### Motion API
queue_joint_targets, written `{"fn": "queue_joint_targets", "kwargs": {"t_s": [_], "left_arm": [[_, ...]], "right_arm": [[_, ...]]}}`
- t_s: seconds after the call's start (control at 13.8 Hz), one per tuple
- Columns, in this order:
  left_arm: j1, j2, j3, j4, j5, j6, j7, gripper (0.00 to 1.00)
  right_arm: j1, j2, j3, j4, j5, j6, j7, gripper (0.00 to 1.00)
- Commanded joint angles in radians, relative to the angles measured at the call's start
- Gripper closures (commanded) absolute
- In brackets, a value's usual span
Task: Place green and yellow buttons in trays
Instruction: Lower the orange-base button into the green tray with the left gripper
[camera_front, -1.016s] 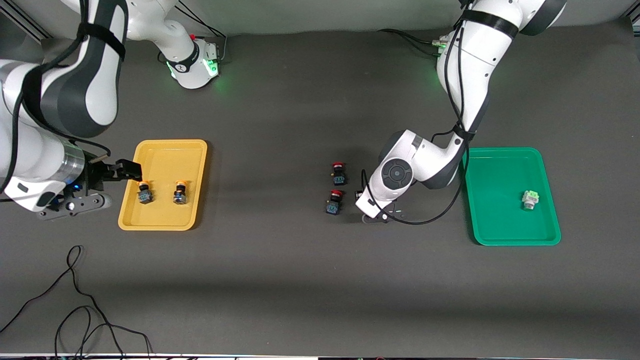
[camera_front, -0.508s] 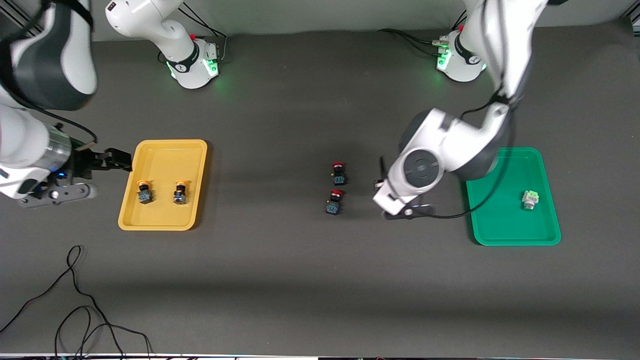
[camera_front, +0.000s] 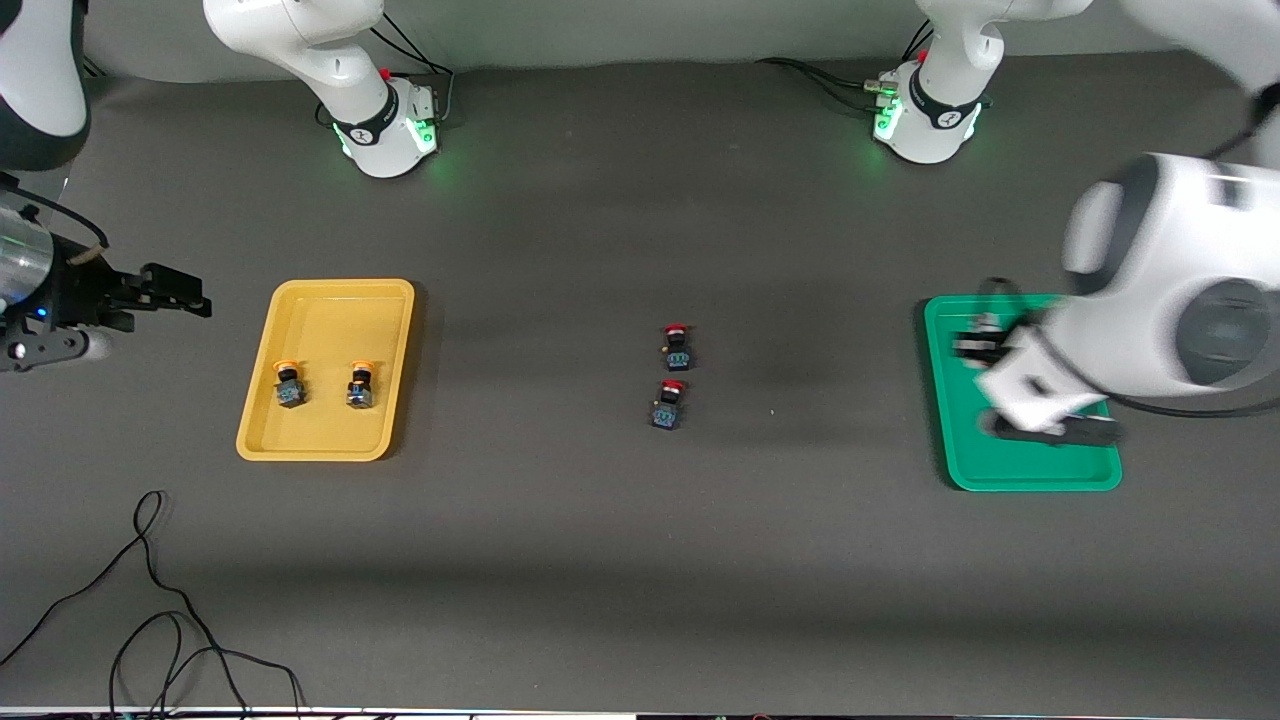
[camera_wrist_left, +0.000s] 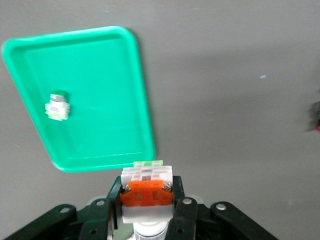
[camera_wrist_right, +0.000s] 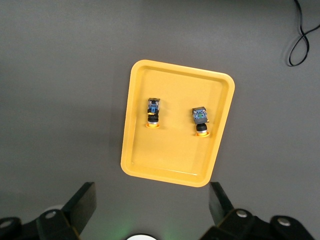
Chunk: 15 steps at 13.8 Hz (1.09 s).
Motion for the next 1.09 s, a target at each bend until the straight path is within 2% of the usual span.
{"fn": "queue_joint_targets", "kwargs": {"t_s": [0.0, 0.22, 0.51, 1.02], "left_arm": [[0.103, 0.002, -0.012, -0.065, 0.013, 0.066, 0.163, 1.0], [0.148, 0.0, -0.012, -0.202, 0.051, 0.244, 0.223, 1.0], [0.171, -0.015, -0.011, -0.413, 0.053, 0.503, 0.225, 1.0], [0.208, 0.002, -0.012, -0.696, 0.053, 0.922, 0.222, 1.0]], "right_arm": [[-0.152, -0.051, 0.146, -0.044, -0.022, 0.025, 0.027, 0.0], [-0.159, -0.05, 0.157, -0.022, -0.06, 0.025, 0.055, 0.0], [-0.157, -0.028, 0.157, 0.019, -0.062, 0.022, 0.081, 0.0], [-0.159, -0.025, 0.156, 0.033, -0.057, 0.016, 0.112, 0.0]]}}
